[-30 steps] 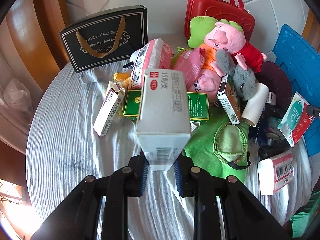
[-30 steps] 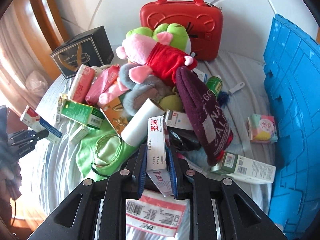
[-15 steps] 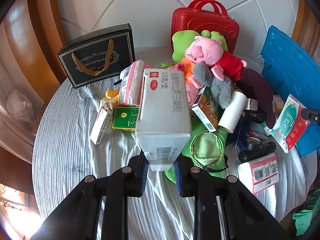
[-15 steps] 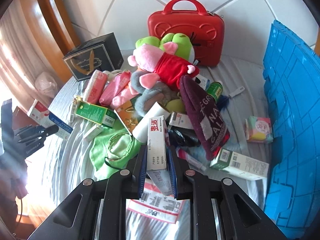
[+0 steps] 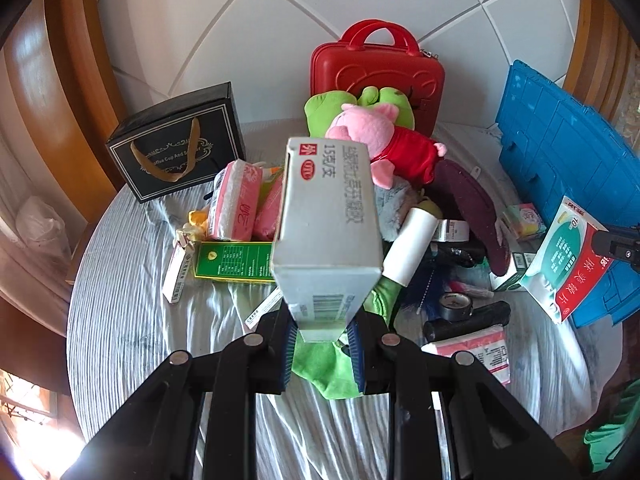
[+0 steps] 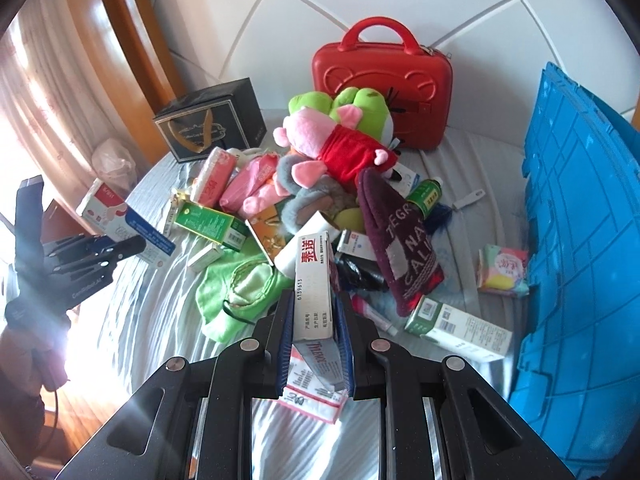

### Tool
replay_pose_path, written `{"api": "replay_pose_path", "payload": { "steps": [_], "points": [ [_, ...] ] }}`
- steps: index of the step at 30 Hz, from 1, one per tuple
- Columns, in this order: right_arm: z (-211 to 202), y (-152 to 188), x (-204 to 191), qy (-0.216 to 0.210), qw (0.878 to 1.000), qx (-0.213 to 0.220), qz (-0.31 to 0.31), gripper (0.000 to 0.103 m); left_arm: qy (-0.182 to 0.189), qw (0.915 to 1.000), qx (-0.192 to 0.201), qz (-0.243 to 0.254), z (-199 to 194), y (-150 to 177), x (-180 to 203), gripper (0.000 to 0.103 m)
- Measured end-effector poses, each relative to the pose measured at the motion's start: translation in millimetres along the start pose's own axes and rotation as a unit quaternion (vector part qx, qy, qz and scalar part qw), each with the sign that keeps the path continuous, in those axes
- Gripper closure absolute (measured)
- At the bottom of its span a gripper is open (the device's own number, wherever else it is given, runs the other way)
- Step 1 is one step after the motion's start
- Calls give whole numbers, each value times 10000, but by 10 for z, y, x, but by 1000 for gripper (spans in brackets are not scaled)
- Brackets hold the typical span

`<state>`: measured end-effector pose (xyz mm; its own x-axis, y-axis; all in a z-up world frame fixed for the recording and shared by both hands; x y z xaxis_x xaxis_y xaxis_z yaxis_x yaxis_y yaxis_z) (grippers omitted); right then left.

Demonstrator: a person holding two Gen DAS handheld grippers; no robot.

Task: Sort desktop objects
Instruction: 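Lift and carry both medicine boxes with both tools over the blue crate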

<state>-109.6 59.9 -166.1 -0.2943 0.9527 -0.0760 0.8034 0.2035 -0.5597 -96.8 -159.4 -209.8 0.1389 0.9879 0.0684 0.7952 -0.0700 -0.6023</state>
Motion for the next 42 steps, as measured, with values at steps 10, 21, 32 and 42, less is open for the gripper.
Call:
{"api": "replay_pose_path", "payload": {
  "steps": [10, 21, 32, 42],
  "points": [
    [-494, -134, 198, -179, 9993, 313, -131, 83, 43, 9995, 294, 141, -282, -393, 622, 80],
    [-1057, -278, 496, -387, 9965, 730, -119, 83, 129, 9967, 695, 408, -604, -866, 1369, 81],
    [-1631, -418, 1051, -457, 9917, 1192, 163, 83, 307, 9915, 996, 774, -808, -1284, 2193, 80],
    [-2190, -503, 1691, -295, 9839, 1681, 527, 83, 651, 9822, 1253, 1240, -990, -1652, 3104, 80]
  ]
}}
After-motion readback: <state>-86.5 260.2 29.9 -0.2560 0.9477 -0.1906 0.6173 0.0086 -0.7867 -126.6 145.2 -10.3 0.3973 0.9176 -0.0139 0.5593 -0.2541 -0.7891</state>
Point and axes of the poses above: each gripper's, at about its wrist camera, not at the fingertips, and z roughly the way its jaws point, x to its right, y to its underside, the point moved 9 cm from there along z, roughly the way its jaws point, and after that the axes turned 5 degrees about y, right-handed, at the moved point
